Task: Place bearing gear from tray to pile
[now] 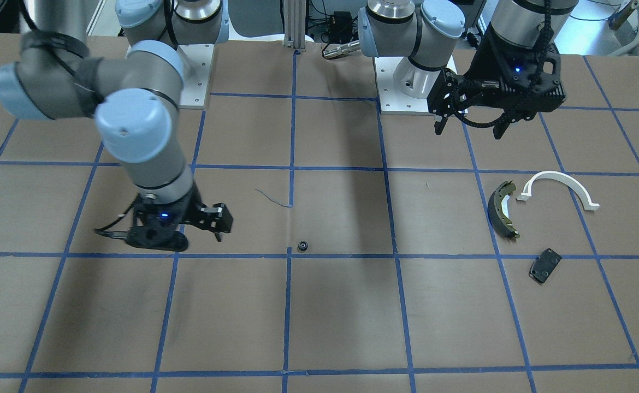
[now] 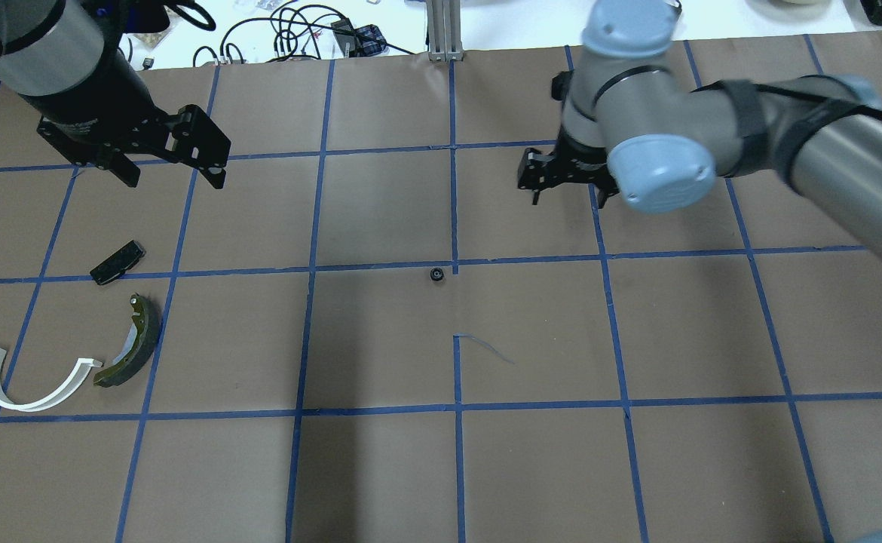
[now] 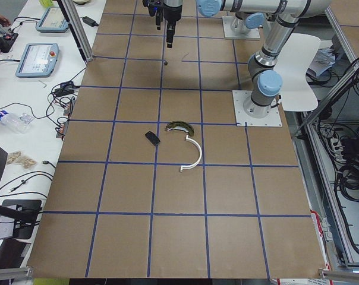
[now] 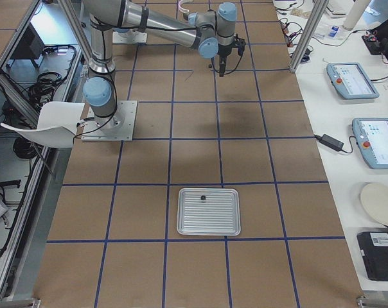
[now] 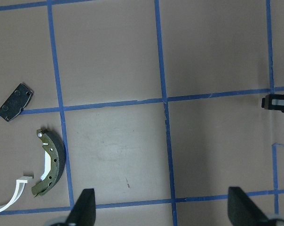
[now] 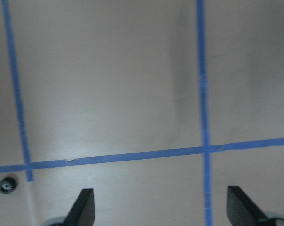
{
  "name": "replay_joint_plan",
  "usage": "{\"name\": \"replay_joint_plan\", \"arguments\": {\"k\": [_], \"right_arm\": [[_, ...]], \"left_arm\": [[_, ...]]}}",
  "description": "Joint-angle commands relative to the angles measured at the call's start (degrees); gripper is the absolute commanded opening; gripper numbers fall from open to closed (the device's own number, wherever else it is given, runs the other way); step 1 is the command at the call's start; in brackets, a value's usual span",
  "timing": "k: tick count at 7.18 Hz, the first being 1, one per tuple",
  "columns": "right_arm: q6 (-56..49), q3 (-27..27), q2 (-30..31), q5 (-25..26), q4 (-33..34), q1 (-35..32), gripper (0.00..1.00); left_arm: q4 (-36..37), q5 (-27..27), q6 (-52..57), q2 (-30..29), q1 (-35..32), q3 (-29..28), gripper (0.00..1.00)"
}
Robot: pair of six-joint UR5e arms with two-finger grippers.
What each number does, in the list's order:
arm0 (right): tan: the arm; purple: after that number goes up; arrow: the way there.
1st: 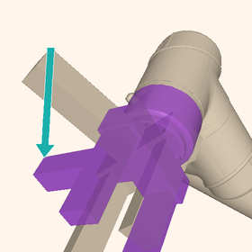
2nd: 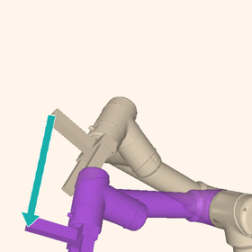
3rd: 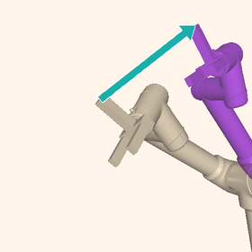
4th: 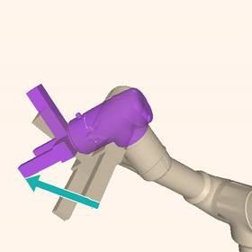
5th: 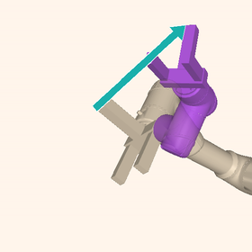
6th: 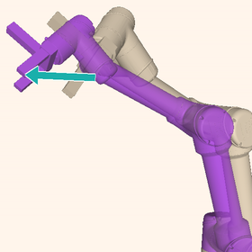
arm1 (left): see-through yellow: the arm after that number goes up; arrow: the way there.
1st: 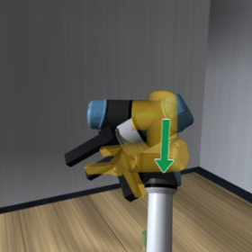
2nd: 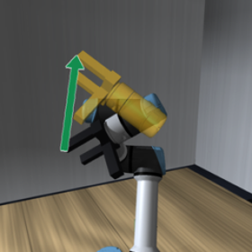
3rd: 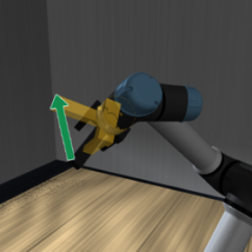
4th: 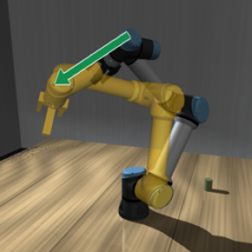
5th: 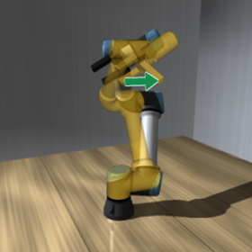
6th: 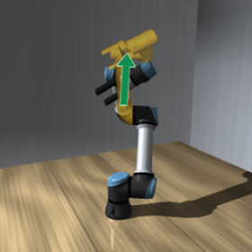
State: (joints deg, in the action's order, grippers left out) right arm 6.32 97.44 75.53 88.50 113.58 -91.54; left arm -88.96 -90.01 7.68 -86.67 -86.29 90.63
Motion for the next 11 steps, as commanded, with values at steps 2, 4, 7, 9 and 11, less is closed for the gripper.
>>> {"name": "replay_joint_plan", "arguments": {"k": [2, 4, 7, 9, 11], "right_arm": [[-32.8, 0.4, 5.1, 6.0, -5.5, 20.6, 1.0], [-55.7, 1.3, 4.3, 4.4, -4.5, 36.8, 1.0], [-84.3, 1.4, -4.0, -0.4, 6.8, 53.7, 1.0], [-104.2, 0.4, -14.1, 0.0, 13.3, 57.9, 0.97], [-107.3, 1.2, -15.1, 0.6, 13.5, 58.0, 0.83]], "left_arm": [[0.2, 0.5, -0.6, -2.4, -0.1, 0.1, 1.0], [4.2, 3.0, -8.4, -6.7, -1.4, 0.1, 1.0], [15.5, 2.4, -19.5, -14.9, -12.8, 1.8, 1.0], [28.0, 2.4, -24.9, -19.0, -15.7, 7.9, 1.0], [38.0, 2.1, -28.9, -25.8, -15.8, 12.0, 1.0]]}}
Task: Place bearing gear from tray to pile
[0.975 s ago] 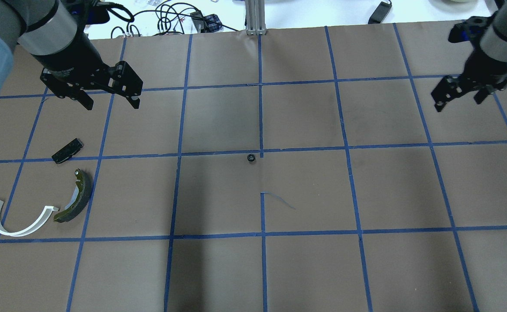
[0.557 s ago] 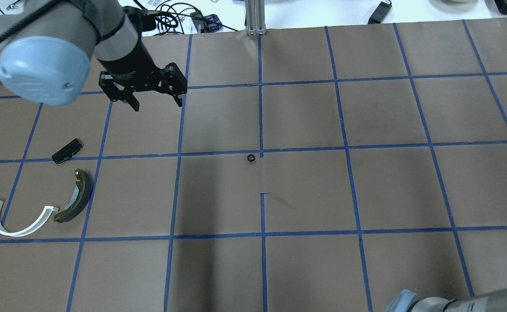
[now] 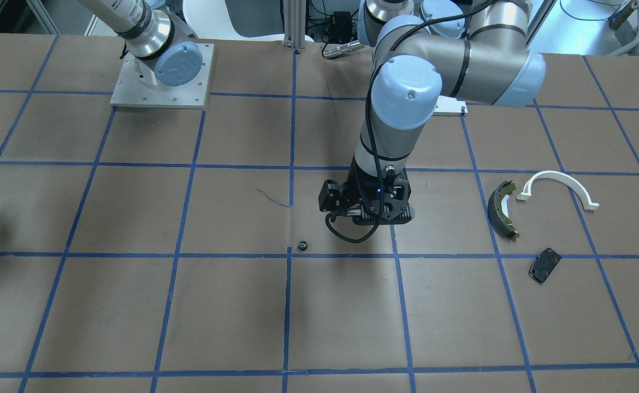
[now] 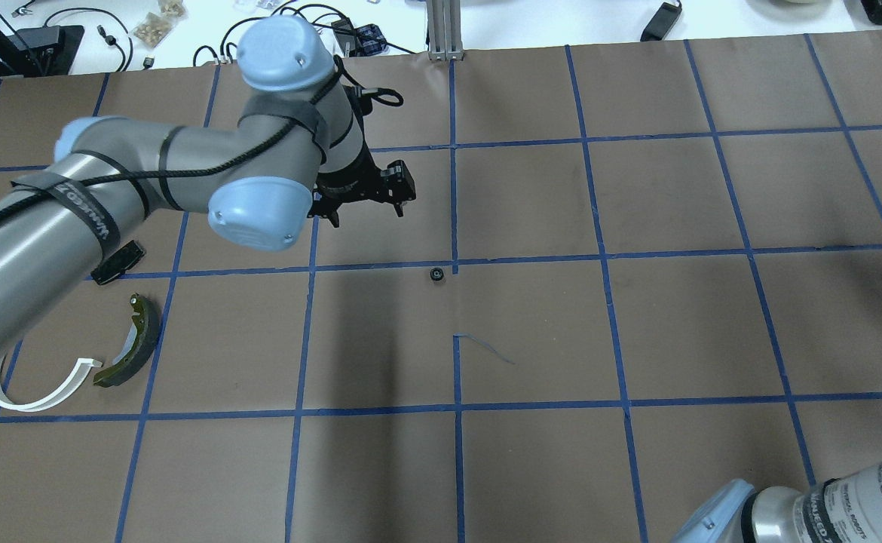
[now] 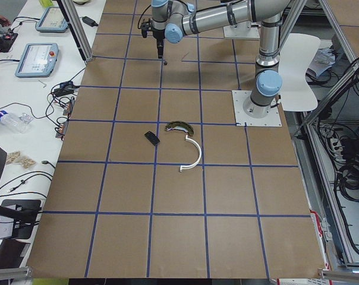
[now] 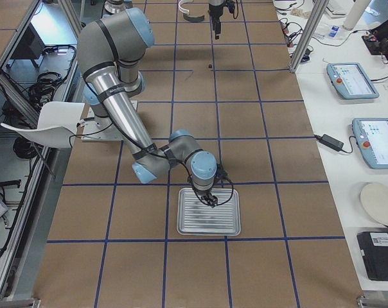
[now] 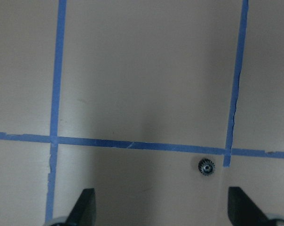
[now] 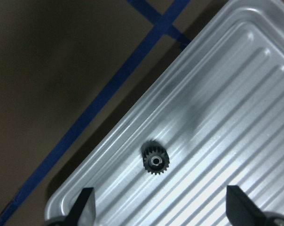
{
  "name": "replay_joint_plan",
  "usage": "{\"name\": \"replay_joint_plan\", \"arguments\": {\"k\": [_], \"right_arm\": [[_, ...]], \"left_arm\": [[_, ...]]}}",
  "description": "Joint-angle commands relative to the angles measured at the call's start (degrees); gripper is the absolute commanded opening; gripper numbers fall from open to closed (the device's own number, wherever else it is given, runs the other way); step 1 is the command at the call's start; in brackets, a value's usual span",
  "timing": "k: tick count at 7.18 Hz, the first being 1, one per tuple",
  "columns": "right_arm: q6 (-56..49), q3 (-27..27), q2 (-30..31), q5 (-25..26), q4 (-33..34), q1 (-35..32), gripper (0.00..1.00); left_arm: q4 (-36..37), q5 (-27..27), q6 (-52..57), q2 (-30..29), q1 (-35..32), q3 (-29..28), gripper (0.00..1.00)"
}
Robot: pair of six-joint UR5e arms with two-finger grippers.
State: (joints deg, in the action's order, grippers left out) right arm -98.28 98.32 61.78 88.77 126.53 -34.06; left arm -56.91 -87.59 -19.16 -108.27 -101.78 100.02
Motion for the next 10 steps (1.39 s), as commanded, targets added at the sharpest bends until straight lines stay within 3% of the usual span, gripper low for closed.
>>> {"name": "replay_joint_plan", "arguments": {"k": [1, 3, 4, 6, 8, 9, 10], "right_arm": [[-1.6, 0.0, -2.3, -0.3, 0.6, 0.5, 0.82], [1.2, 0.4, -2.5, -0.5, 0.1, 0.1, 0.82], [1.2, 0.2, -2.5, -0.5, 0.2, 0.0, 0.77], [2.2, 0.3, -2.4, -0.6, 0.9, -0.1, 0.73], [4.1, 0.4, -2.4, -2.5, 1.1, -0.3, 0.71], [4.2, 0.3, -2.4, -2.5, 1.5, -1.1, 0.69], [4.2, 0.3, -2.5, -2.5, 1.7, -1.2, 0.62]], "left_arm": [[9.2, -0.3, -3.8, -6.1, -1.7, 2.6, 1.0], [13.1, -3.4, -8.3, -9.8, -6.1, 2.5, 1.0], [13.1, -3.6, -7.2, -10.0, -7.5, 2.5, 1.0], [13.2, -2.9, -6.3, -11.3, -8.0, 2.3, 0.87], [13.1, -3.1, -5.6, -12.1, -9.0, 2.5, 0.82], [13.1, -3.4, -5.1, -12.2, -9.1, 2.2, 0.64], [13.1, -3.4, -4.2, -12.4, -9.1, 2.3, 0.34]]}}
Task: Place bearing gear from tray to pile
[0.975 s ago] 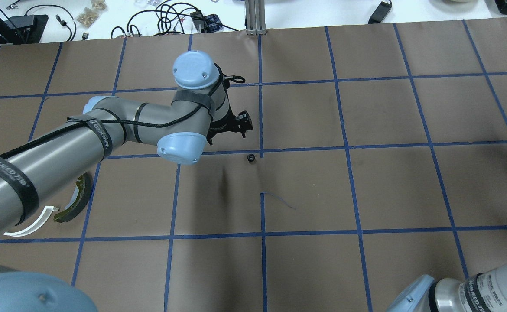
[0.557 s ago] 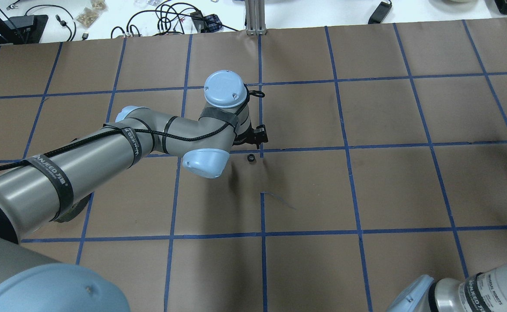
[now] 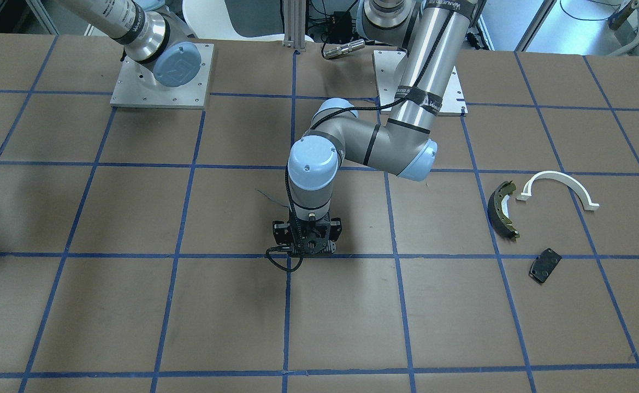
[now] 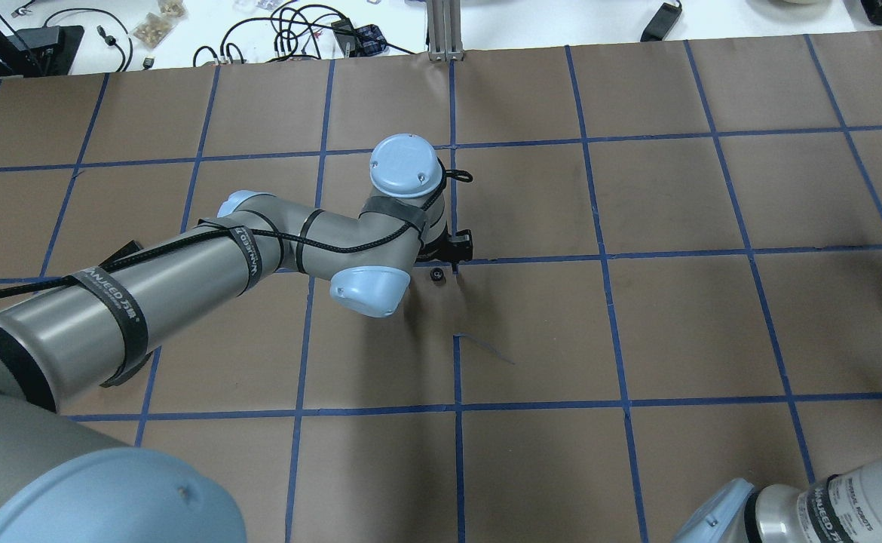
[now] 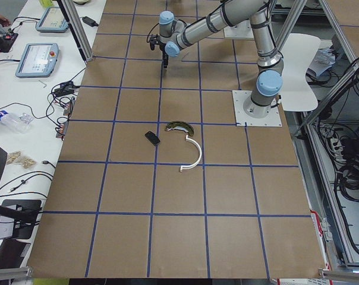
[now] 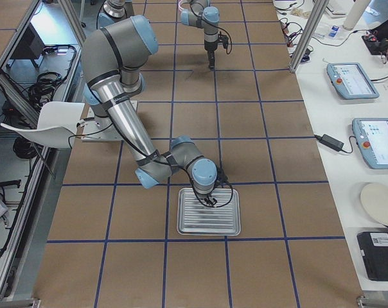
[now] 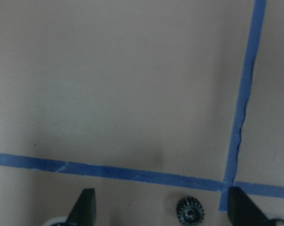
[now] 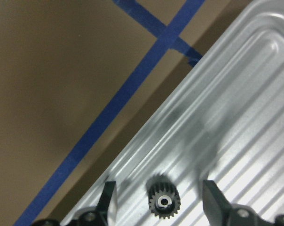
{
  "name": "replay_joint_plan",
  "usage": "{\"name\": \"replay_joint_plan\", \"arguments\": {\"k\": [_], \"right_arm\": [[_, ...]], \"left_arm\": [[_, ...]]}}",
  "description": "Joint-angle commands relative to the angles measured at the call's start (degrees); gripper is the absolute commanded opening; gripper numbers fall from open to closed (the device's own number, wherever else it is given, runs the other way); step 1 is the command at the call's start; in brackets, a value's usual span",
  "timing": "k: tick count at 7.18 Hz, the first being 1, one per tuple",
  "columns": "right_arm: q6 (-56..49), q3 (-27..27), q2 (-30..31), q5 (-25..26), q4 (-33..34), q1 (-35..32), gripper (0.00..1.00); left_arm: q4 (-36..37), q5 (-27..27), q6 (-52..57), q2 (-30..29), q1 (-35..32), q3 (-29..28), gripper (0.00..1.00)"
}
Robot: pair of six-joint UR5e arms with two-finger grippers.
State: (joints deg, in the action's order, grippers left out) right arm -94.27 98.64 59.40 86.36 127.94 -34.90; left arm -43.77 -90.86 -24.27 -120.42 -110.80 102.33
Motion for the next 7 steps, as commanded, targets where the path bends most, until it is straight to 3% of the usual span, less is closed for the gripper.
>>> {"name": "replay_joint_plan", "arguments": {"k": [1, 3, 4, 5, 7], "right_arm": [[0.1, 0.0, -0.1, -0.1, 0.6, -0.4, 0.57], [0.0, -0.2, 0.0, -0.1, 0.6, -0.4, 0.26], [-0.4, -0.1, 0.0, 0.6, 0.4, -0.4, 0.15], [-0.4, -0.1, 0.1, 0.9, 0.2, -0.5, 0.08], [0.3, -0.5, 0.9, 1.2, -0.1, -0.7, 0.08]], "left_arm": [[0.0, -0.3, 1.2, -0.2, 0.0, -0.2, 0.04], [-0.8, -0.2, 2.6, 0.6, 0.1, -1.9, 0.0], [-4.6, 0.2, 9.2, 1.8, 3.7, -2.7, 0.0], [-7.9, -0.2, 16.2, 4.3, 9.3, -2.3, 0.0], [-11.9, -3.5, 33.0, 9.0, 20.8, -0.7, 0.0]]}}
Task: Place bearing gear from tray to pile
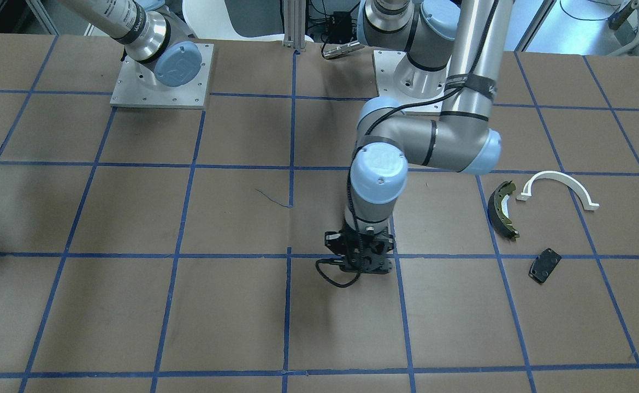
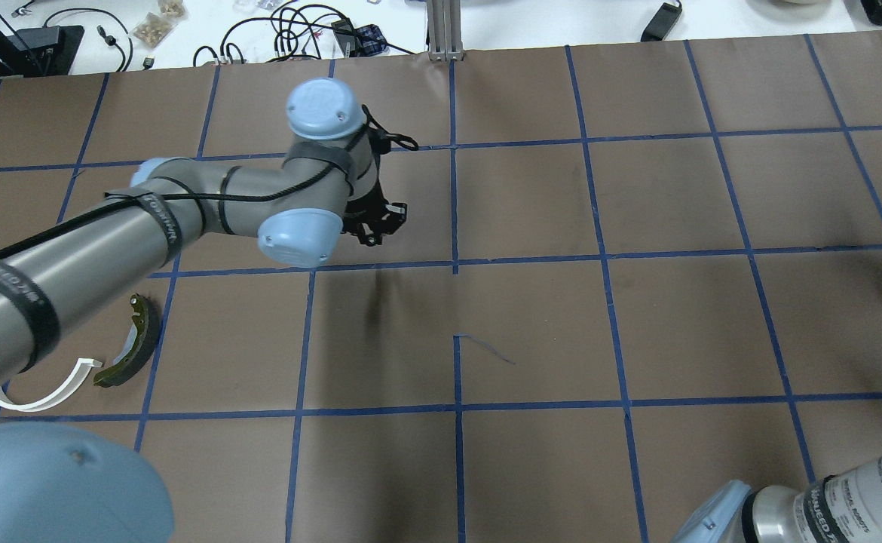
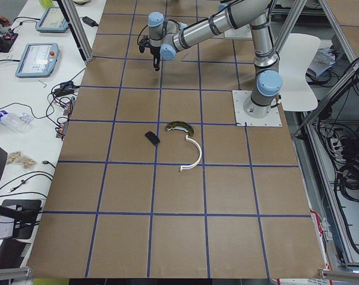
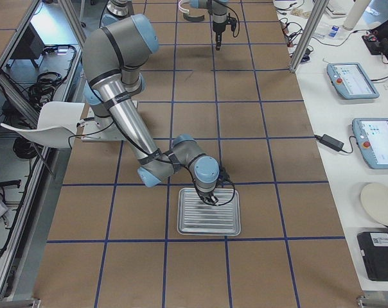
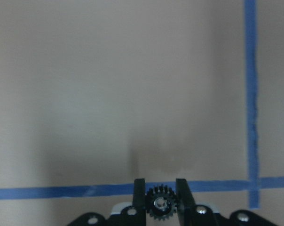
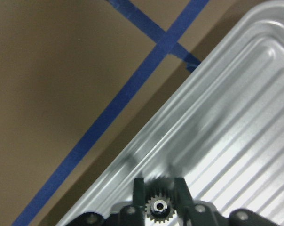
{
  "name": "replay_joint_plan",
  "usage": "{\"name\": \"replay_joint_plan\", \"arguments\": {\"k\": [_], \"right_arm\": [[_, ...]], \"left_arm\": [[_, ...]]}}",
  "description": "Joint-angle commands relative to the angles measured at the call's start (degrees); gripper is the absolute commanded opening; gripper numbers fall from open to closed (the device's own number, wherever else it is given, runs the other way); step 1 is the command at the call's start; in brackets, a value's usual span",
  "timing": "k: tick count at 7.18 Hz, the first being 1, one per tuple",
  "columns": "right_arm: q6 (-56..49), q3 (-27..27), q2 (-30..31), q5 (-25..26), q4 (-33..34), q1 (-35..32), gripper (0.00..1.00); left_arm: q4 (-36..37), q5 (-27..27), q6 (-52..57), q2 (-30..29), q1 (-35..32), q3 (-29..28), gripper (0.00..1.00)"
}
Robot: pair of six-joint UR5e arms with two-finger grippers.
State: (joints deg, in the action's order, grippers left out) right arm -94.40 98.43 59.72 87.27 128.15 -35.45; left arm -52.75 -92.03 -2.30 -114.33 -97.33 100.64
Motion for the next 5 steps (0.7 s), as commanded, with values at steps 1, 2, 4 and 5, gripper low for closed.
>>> {"name": "replay_joint_plan", "arguments": {"k": [1, 2, 4, 5], "right_arm": [[0.8, -0.3, 3.4, 0.2, -0.8, -1.4, 0.08], [4.3, 0.2, 7.9, -0.3, -2.0, -3.8, 0.08], [27.2, 2.5, 13.0, -0.9, -8.4, -13.8, 0.08], [38.4, 5.0, 15.1, -0.8, -8.2, -21.2, 0.08]], "left_arm": [[-2.3, -2.6, 20.0, 4.7, 14.0, 3.3, 0.0], [-1.6, -2.4, 33.5, 5.8, 22.4, 5.1, 0.0], [0.1, 2.6, 42.2, 4.8, 32.6, 6.7, 0.0], [2.0, 2.3, 42.0, 4.0, 32.9, 7.2, 0.0]]}}
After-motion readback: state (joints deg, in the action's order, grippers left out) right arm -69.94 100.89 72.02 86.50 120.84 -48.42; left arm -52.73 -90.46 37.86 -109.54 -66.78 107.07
